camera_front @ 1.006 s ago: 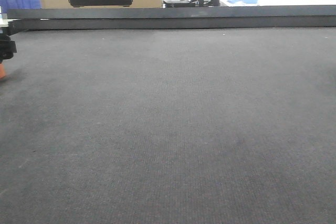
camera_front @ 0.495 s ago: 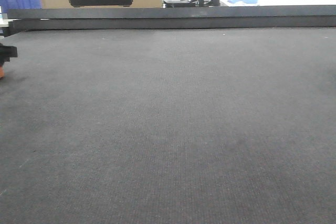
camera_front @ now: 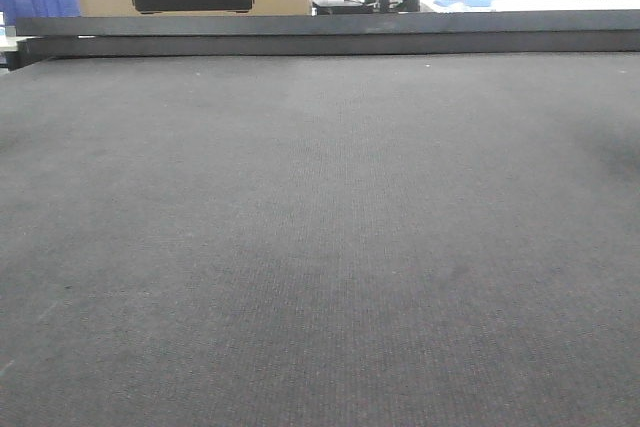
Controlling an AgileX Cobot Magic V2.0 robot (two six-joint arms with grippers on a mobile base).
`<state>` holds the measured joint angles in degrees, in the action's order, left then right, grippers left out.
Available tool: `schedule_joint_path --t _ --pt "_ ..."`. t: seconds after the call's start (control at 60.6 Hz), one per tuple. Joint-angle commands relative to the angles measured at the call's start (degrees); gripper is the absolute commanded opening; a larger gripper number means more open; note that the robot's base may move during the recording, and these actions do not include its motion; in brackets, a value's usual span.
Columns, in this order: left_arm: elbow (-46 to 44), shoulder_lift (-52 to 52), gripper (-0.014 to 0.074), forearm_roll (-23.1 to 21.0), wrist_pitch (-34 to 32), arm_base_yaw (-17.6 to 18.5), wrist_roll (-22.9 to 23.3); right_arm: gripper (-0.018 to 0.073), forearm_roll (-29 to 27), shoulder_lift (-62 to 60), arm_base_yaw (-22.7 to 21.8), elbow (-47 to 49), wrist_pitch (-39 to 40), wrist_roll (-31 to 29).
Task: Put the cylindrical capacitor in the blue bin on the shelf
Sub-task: 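Close both grippers on the cylinders and lift them off the table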
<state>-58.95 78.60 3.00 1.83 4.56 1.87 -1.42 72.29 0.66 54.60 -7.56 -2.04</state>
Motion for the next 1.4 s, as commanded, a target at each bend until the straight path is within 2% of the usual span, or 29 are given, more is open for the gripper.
schedule_joint_path --t 0.0,0.099,0.247,0.462,0.577,0.775,0.973,1.385 --pt "-0.21 -5.34 -0.0111 0.61 5.15 2.89 0.23 -0.007 -0.88 -2.98 1.36 2.07 -5.64 -0.2" --pt "-0.21 -11.35 -0.0111 0.61 12.21 6.89 0.23 -0.007 -2.28 -6.71 1.99 2.13 -10.89 -0.2" --pt "-0.21 -17.87 -0.0111 -0.23 20.22 10.12 0.23 -0.007 -2.4 -13.19 2.33 2.13 -20.53 -0.2" --pt "-0.21 -24.68 -0.0111 0.39 33.78 10.0 0.23 -0.007 -2.4 -24.07 2.84 1.78 -27.5 -0.2" --pt "-0.43 -27.55 -0.0111 1.21 39.32 10.0 0.23 -0.007 -2.4 -28.81 2.99 1.78 -28.39 -0.2" --pt "-7.12 -27.97 -0.0111 3.81 50.21 10.0 0.23 -0.007 -2.4 -34.45 4.76 1.9 -30.78 -1.26" --pt "-7.97 -27.48 -0.0111 4.02 50.5 10.0 0.23 -0.007 -2.4 -34.97 5.75 1.9 -34.48 -1.47" --pt "-7.21 -27.5 -0.0111 4.02 49.74 10.0 0.23 -0.007 -3.7 -34.48 5.75 3.31 -35.2 -1.47"
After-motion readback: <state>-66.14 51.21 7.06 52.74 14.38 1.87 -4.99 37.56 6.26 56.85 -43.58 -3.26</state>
